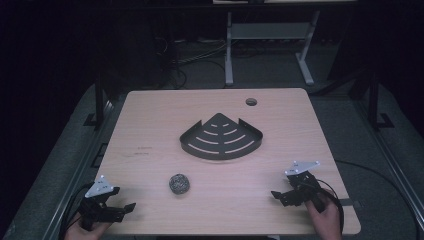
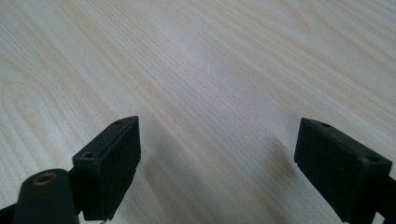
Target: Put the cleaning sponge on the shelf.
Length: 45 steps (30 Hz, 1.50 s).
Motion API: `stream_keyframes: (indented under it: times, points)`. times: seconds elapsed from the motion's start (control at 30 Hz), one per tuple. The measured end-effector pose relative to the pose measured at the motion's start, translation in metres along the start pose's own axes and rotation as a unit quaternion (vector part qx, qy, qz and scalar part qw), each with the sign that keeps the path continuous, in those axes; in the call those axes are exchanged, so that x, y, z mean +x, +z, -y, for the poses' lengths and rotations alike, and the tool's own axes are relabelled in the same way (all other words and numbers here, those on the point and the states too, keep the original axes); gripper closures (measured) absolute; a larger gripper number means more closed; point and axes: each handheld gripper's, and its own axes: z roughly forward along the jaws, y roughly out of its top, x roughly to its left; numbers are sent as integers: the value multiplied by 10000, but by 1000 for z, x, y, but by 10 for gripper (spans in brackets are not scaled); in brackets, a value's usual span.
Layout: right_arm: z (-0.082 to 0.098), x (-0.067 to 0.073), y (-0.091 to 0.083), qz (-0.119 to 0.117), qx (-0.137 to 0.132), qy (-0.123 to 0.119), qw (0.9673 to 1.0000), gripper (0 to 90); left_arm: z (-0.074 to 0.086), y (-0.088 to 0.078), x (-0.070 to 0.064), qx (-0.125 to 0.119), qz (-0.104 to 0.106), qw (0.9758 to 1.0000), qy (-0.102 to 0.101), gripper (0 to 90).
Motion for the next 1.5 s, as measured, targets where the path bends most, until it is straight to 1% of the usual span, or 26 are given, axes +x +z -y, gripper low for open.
stream_keyframes:
  times: [0.1,0.13,0.23,0.3,0.53,0.7,0.83,0.87,0.93,0.97,1.13,1.23,1.27,1.37,1.47,1.5]
  points:
    - [0,1,1,7,39,-11,10000,141,-1,2,0,-23,10,10000,-14,161]
    - [1,1,1,0,45,-13,10000,141,-2,2,0,5,48,10000,-1,162]
    - [1,0,0,2,22,2,10000,141,-5,5,-1,50,43,9999,84,161]
    - [1,-1,0,9,23,16,10000,140,-5,6,-2,30,56,9999,84,161]
    - [0,-1,2,-5,49,-1,10000,141,-11,12,-6,111,121,9997,174,161]
    - [0,-2,2,-30,40,14,10000,140,-16,12,-7,75,140,9997,200,161]
    - [1,-2,3,-26,54,1,10000,141,-19,11,-8,88,155,9995,261,161]
    - [1,-2,3,-22,55,-9,10000,141,-21,11,-8,89,150,9995,249,161]
    - [1,-2,3,-21,65,-24,10000,140,-26,9,-8,70,169,9994,297,161]
    - [1,-2,3,-21,65,-24,10000,140,-26,9,-8,70,169,9994,297,161]
    - [0,0,3,3,63,-42,10000,140,-39,7,-11,97,195,9987,457,161]
    - [-1,1,3,-12,69,-28,10000,140,-44,8,-13,119,263,9984,496,161]
    - [-1,1,3,-17,70,-21,10000,140,-46,9,-13,150,258,9980,549,161]
    - [-2,1,4,-23,70,-47,10000,140,-48,10,-14,148,299,9978,576,161]
    - [-2,2,4,-16,79,-59,9999,140,-53,13,-17,248,393,9970,620,161]
    - [-2,1,4,-17,73,-55,10000,140,-54,14,-19,252,381,9969,643,161]
